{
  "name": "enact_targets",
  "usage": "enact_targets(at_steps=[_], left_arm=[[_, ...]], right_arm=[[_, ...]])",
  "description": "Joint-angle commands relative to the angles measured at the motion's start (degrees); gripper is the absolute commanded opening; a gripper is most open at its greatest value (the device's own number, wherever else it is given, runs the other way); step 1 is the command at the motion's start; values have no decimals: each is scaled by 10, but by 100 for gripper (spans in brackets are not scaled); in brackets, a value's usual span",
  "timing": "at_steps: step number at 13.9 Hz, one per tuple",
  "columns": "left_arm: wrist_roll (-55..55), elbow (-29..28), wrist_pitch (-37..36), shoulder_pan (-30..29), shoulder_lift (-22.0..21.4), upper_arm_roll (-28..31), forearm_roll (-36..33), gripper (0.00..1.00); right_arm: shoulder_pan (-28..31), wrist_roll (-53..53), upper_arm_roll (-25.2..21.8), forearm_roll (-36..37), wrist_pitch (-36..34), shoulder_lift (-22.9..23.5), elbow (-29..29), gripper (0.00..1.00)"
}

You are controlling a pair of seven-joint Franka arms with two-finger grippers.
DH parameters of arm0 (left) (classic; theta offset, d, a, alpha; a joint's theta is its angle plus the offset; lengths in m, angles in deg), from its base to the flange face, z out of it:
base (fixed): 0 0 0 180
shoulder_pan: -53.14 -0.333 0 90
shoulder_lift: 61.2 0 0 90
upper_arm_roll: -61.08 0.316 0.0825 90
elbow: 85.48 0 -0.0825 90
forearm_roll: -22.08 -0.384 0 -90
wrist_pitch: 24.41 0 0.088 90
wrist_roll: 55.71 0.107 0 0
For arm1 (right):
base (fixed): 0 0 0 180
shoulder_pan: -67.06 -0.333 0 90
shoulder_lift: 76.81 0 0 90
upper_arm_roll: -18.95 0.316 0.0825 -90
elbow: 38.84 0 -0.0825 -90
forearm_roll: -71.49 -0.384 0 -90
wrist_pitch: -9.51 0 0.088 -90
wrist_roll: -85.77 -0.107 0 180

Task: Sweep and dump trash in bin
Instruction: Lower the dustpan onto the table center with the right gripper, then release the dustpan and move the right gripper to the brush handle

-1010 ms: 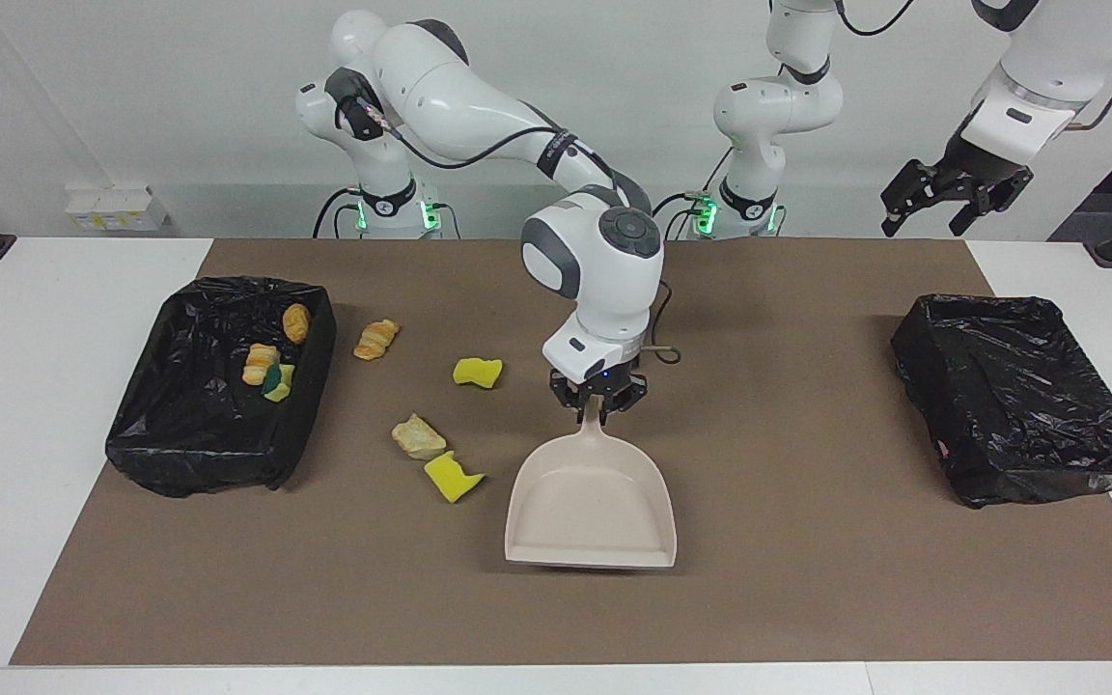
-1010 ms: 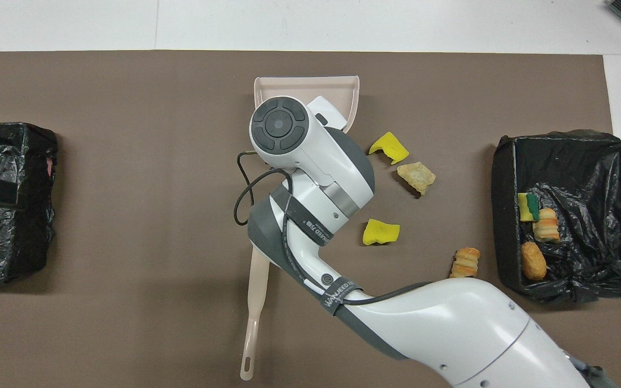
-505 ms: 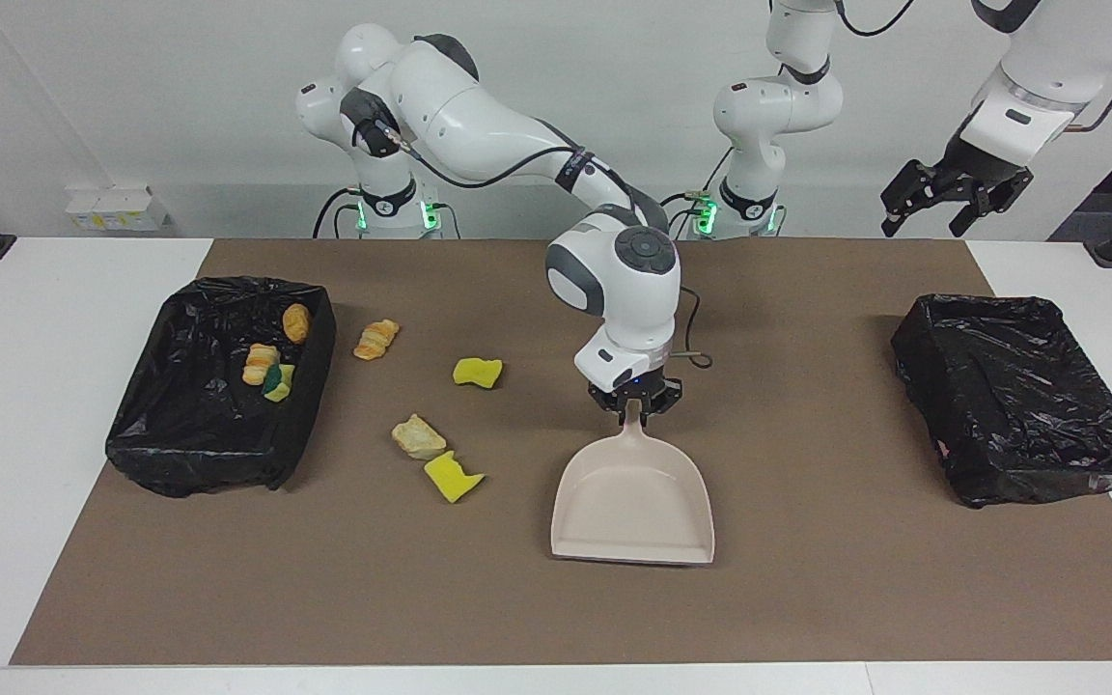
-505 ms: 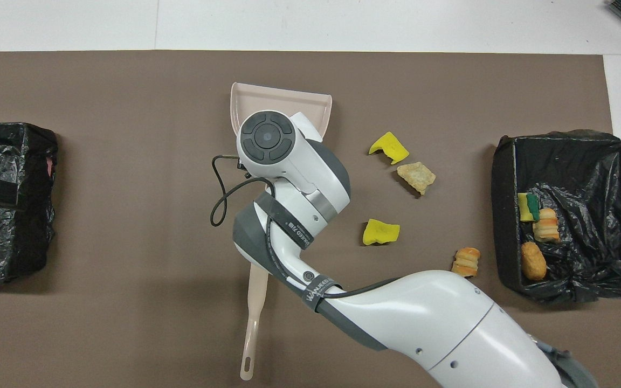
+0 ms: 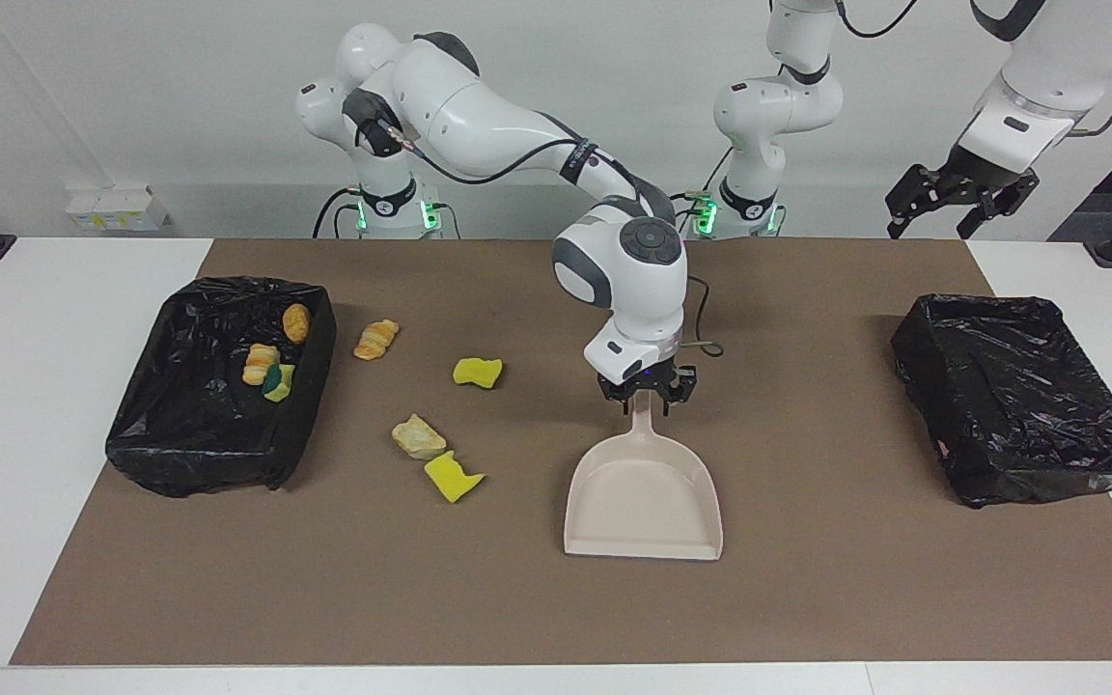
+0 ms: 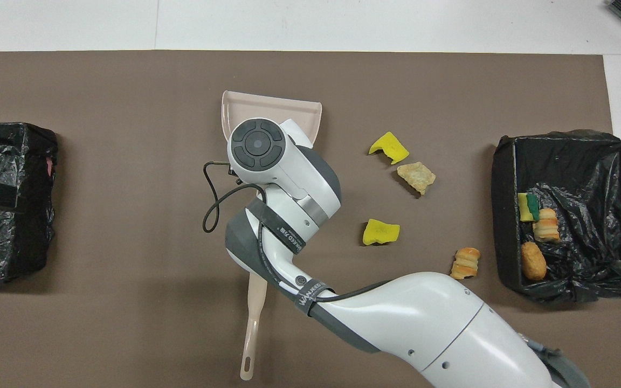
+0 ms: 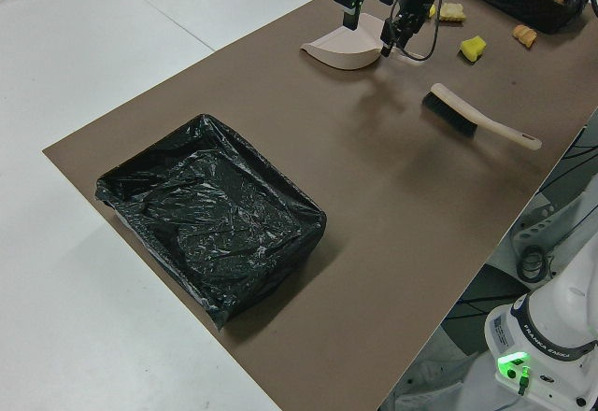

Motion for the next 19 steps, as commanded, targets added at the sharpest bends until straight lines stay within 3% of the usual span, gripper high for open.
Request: enact_targets(at_steps=[1,3,5,8,10,14,16,19], left_arm=[[9,-6,-3,-4,-4,-4,-12,100],[10,-8,-3,-4,-5,-4,-12,100],[9,-8,-4,-4,-5,-4,-12,100],[10,-9,-4,-4,-6,-4,-12,100],[10,-13,-4,-4,-7,-4,-11,100],[10,-18,-4,-4,-8,-4,-11,100],[10,-18,-4,-4,-8,-4,-11,100],[10,-18,-4,-4,-8,-4,-11,100]], right_arm=[[10,-23,8,-36,-3,-47,19,73],[4,-81,9,-37,-3,-96,70,90],[-2,-113,9,-37,-4,-169,154,100],[-24,-127,10,-53,-1,-247,279,100],[-48,-121,15,-104,12,-270,343,100],[-83,-161,16,-108,122,-319,496,100],[-89,-164,21,-134,137,-335,532,100],[-115,-177,22,-155,139,-330,536,100]])
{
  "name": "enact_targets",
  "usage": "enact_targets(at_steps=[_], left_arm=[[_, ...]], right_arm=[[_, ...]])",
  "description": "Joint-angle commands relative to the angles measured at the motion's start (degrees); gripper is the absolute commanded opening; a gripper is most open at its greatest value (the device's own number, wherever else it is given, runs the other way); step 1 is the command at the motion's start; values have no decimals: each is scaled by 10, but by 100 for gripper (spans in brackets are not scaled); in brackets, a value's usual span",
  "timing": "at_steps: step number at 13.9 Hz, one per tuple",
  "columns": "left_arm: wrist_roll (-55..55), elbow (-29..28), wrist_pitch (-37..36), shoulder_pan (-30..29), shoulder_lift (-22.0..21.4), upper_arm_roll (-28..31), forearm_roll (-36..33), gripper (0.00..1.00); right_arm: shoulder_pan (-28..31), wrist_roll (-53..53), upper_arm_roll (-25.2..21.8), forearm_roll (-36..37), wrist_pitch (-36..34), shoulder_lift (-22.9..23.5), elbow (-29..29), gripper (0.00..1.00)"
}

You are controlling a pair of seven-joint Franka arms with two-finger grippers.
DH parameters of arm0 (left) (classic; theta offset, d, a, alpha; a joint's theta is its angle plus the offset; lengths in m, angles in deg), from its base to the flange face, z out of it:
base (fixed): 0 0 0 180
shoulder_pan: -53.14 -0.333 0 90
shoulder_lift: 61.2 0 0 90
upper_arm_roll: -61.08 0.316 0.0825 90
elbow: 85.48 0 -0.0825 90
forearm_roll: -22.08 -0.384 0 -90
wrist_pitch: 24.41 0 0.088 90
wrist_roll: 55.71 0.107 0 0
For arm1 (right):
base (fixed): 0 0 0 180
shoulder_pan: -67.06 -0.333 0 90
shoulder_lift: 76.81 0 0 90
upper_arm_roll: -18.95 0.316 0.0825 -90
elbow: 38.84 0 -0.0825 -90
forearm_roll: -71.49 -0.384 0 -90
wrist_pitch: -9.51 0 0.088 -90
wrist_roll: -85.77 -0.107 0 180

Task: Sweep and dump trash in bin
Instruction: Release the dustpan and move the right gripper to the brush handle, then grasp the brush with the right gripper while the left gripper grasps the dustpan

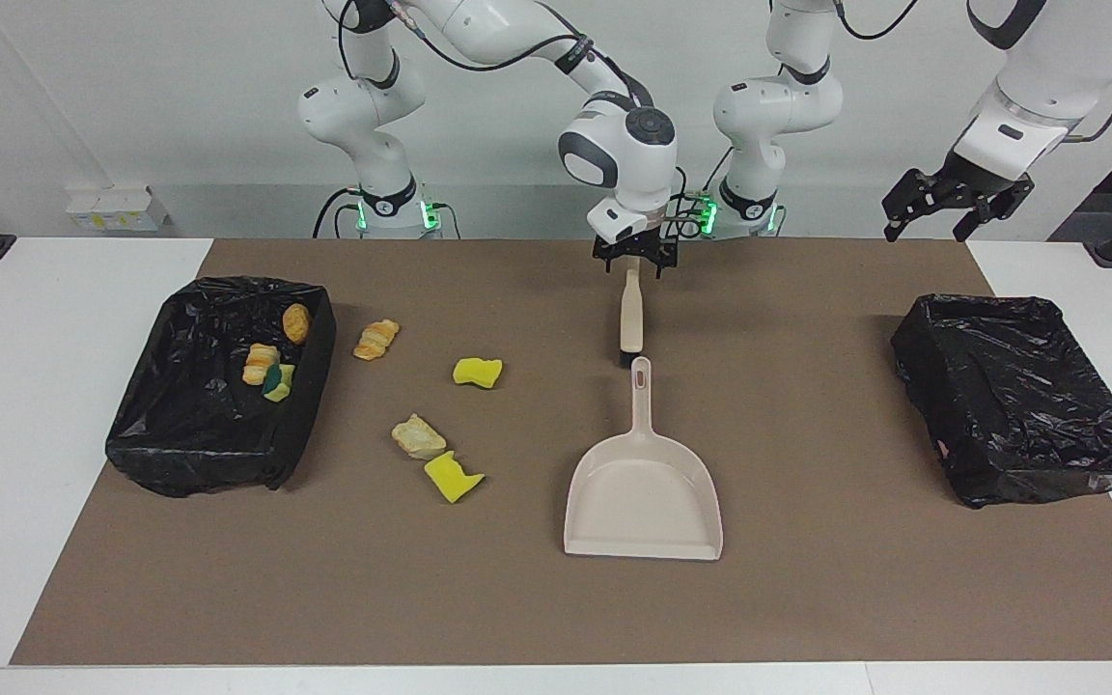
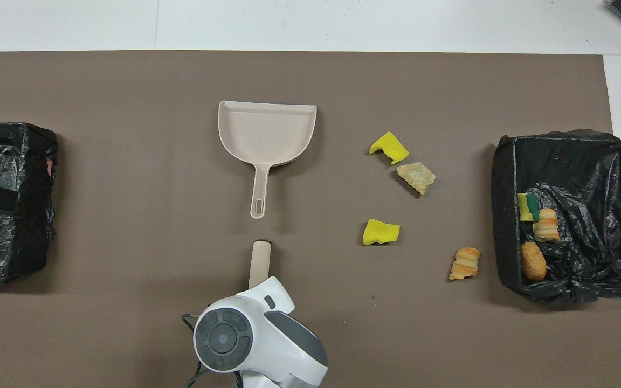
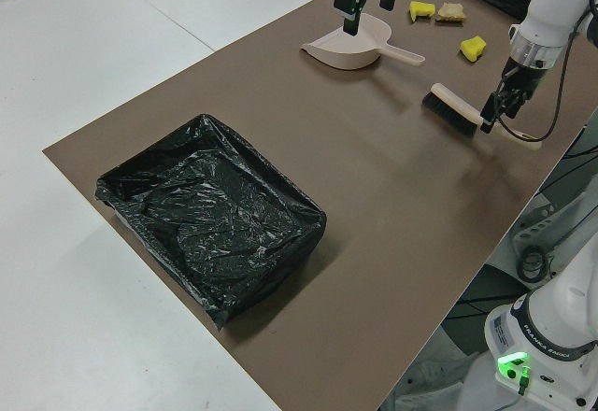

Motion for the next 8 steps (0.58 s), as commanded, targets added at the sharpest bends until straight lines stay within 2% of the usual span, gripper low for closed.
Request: enact_targets(at_steps=[1,5,6,8], left_arm=[[9,-8,-3,-4,-8,-3,-11,100],[9,-8,-3,-4,-8,-3,-11,100],[9,-8,-3,-4,-8,-3,-11,100],[9,-8,-3,-4,-7,-3,-11,100]], right_arm=[[-7,-17,3,-16,19,-19,23,98],[-12,-7,3,-16,18,-22,29,86],[-14,-5,3,-16,18,-23,31,75],[-14,-3,3,-16,18,-23,31,39]])
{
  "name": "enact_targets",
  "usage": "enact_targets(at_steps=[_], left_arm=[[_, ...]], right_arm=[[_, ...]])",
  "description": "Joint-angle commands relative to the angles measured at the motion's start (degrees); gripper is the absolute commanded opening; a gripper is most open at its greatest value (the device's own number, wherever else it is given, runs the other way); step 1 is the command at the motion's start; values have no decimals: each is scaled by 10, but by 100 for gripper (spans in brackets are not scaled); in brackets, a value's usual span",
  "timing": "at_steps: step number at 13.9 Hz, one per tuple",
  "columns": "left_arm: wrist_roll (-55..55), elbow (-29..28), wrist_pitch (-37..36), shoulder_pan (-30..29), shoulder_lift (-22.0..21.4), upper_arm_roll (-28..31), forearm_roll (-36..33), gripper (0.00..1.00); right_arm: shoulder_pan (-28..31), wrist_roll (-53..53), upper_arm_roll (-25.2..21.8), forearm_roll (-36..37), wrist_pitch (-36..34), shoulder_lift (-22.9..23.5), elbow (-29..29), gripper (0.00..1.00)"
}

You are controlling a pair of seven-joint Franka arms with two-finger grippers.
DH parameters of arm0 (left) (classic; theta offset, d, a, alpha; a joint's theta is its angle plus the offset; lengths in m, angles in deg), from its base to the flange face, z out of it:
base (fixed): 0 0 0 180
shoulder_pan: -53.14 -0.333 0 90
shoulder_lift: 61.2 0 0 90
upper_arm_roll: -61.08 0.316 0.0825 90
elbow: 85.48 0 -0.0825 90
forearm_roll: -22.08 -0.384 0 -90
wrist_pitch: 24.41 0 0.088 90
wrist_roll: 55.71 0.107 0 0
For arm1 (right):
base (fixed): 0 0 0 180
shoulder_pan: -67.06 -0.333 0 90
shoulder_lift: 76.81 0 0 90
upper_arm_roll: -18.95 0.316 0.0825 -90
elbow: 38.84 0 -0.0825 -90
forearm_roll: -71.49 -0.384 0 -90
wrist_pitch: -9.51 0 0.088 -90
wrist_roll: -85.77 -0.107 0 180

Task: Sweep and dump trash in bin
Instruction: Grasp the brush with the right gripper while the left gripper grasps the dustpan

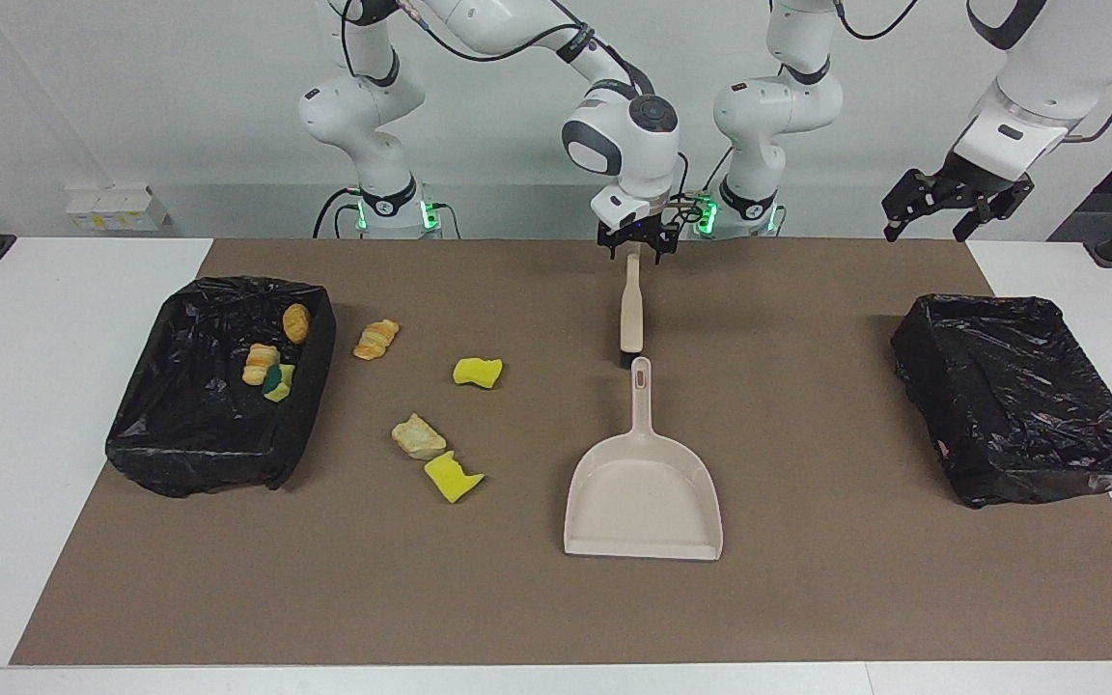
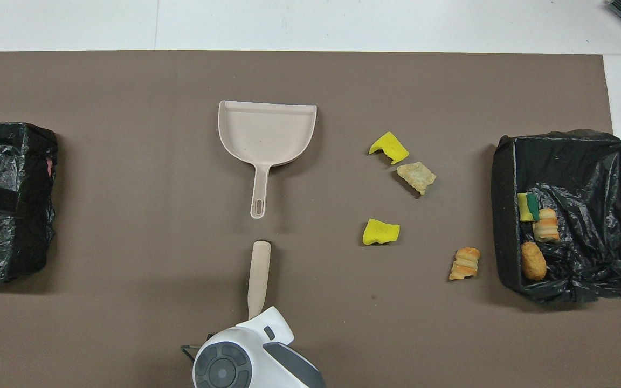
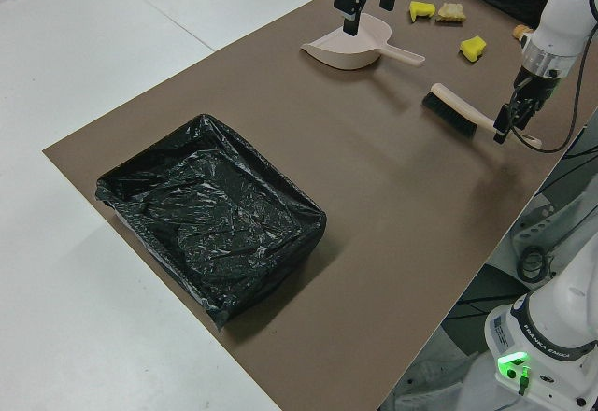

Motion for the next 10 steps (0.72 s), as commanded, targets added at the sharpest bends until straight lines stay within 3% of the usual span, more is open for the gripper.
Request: enact_targets(at_steps=[1,2,3,7,10], left_arm=[[9,-8,-3,-4,-7,-3,-11,100],[9,-8,-3,-4,-7,-3,-11,100],[9,-8,-2,-2,-7,-3,-11,100],[9,-8,36,0,-4,-3,-11,100],[9,-8,75,5,3,-4,-7,100]], right_arm=[[1,4,2,-9,18,-16,19,24],[1,6,1,-7,13,-16,17,7],[1,6,1,-5,10,-16,16,0],[12,0,-2,-4,1,-36,14,0],[57,9,-2,-4,-104,-99,17,0]])
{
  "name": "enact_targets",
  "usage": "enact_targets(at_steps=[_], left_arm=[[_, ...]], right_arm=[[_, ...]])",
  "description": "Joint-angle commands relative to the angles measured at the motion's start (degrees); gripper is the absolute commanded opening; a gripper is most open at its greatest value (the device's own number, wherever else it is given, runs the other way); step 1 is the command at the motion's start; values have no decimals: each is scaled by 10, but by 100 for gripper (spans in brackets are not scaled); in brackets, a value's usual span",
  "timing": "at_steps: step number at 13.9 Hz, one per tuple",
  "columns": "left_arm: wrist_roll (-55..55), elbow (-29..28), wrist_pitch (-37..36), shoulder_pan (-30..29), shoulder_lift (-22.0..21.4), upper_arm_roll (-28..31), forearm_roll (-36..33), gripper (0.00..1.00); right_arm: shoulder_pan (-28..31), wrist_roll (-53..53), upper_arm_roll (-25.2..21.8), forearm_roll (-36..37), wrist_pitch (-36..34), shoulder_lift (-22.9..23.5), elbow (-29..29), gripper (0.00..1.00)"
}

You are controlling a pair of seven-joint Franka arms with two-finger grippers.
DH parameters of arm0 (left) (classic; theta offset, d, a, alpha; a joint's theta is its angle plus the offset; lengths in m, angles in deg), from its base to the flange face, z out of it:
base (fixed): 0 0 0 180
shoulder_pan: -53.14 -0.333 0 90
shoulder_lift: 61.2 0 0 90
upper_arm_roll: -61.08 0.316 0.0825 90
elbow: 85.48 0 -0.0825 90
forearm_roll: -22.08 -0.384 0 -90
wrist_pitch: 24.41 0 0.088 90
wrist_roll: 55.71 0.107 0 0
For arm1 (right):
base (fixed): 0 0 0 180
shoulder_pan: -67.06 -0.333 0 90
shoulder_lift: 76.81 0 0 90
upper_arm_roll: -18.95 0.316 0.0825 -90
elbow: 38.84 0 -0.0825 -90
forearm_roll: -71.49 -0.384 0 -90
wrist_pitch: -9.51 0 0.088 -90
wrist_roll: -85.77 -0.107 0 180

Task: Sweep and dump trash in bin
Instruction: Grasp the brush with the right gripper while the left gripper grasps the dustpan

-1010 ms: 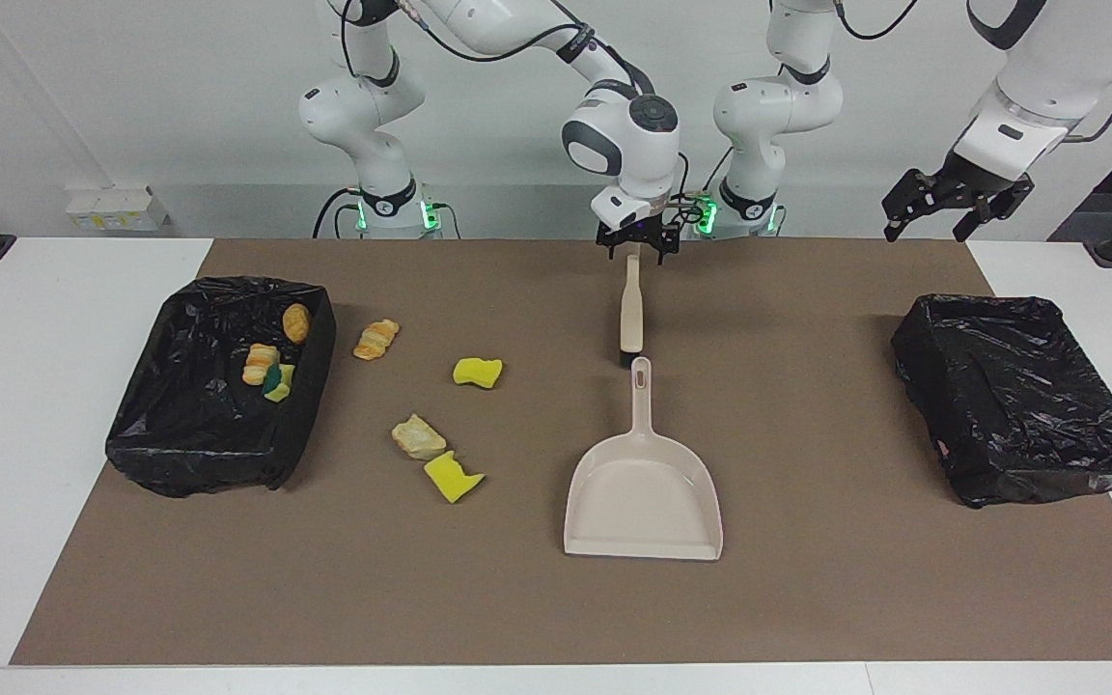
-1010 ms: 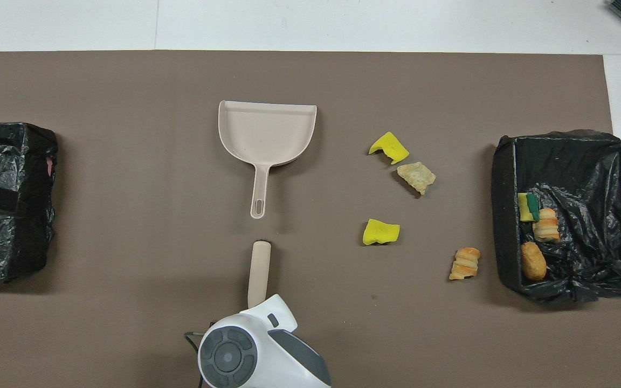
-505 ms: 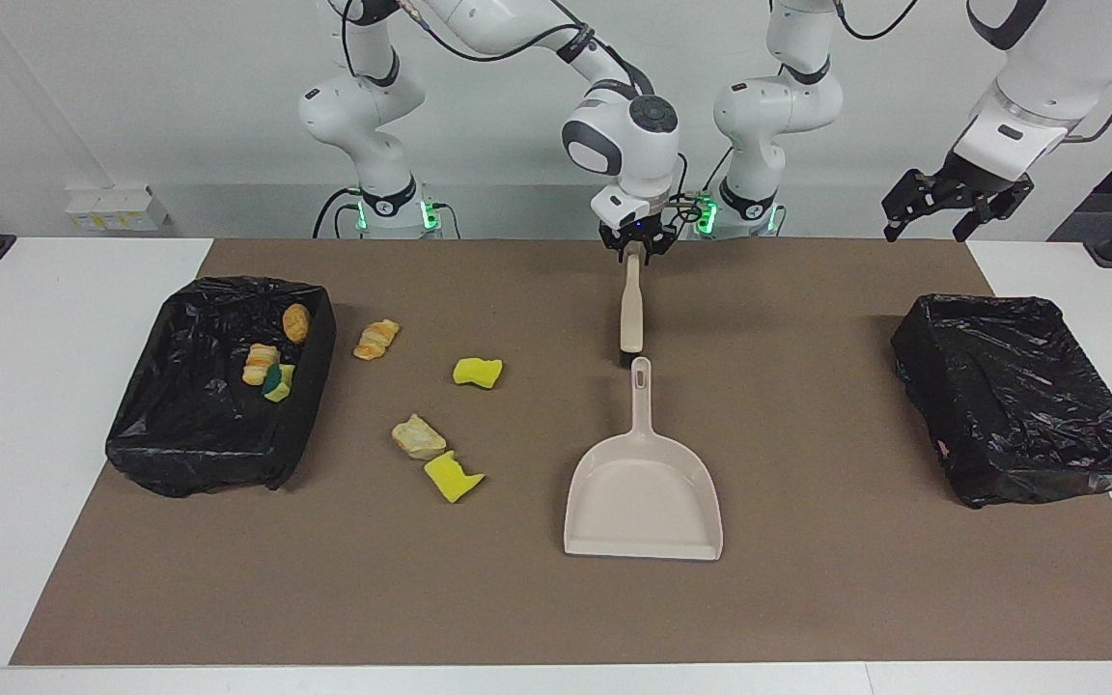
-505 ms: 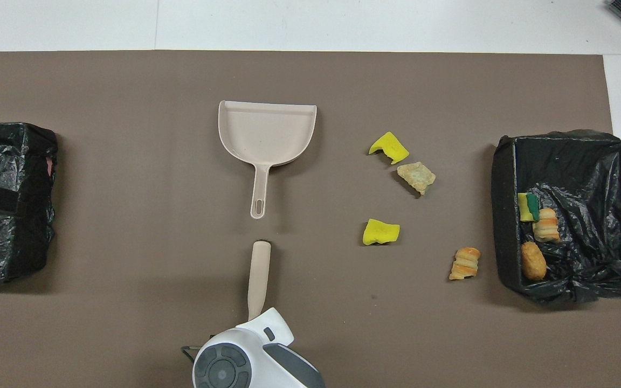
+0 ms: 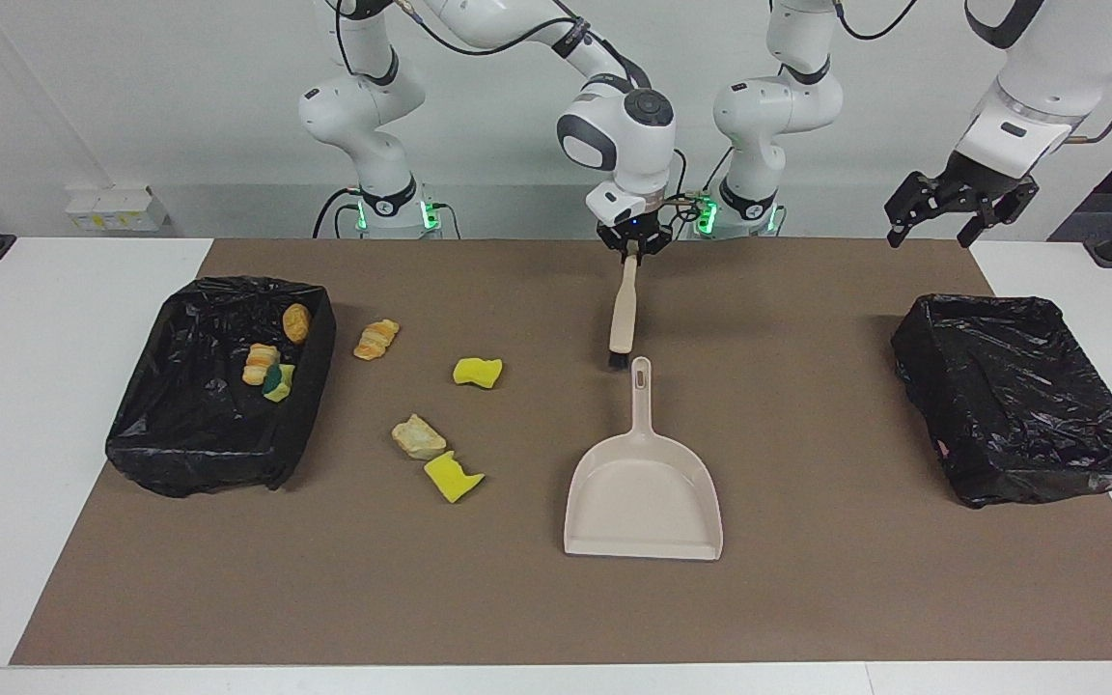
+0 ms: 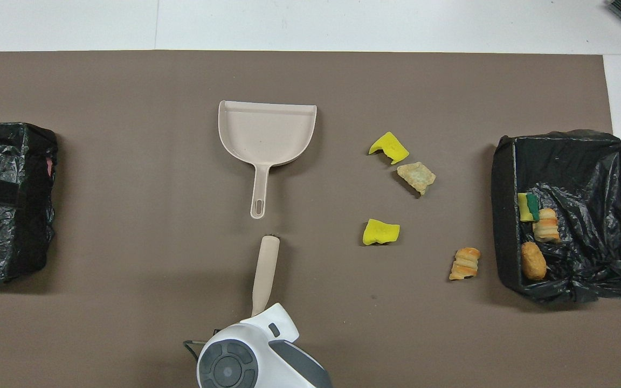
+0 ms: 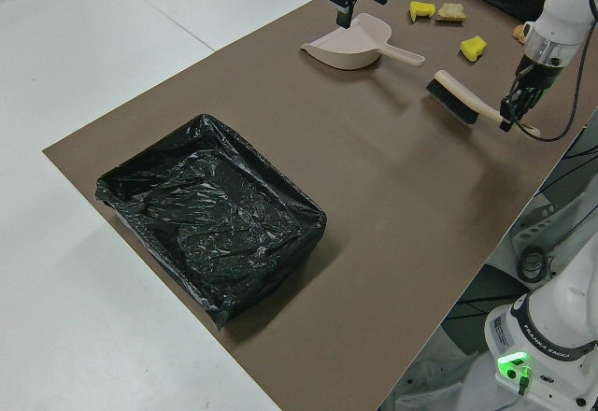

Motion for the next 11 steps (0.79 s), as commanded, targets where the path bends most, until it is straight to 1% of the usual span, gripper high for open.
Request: enact_targets(at_steps=[1,3,4,5,7,8,9,10,11], left_arm=[[6,-8,45,6,11,-4,-5,100],[-4,-8,74,33,23,-4,-3,100],[-6,-8,79,47,29,-5,-3,100],[-14,-8,87,65,36,-5,-3,100],[-69,-8,122,116,67,-5,-3,100],[-86,-8,136,138,81,-5,-3,100],[-89,-8,143,154,94,-5,-2,100],[-90,-8,147,171,102,-5,-2,100],[-94,-13,149,195,120,-5,1,100]], right_arm=[[64,12,5,-4,-92,-87,21,0],[125,55,4,-4,-166,-137,21,0],[165,85,4,-3,-201,-152,23,0],[194,106,3,-1,-222,-163,33,0],[233,128,3,10,-227,-191,74,0],[251,162,2,13,-229,-201,95,0],[281,211,2,19,-242,-208,112,0],[307,229,2,27,-244,-228,142,0],[313,233,2,42,-245,-250,171,0]])
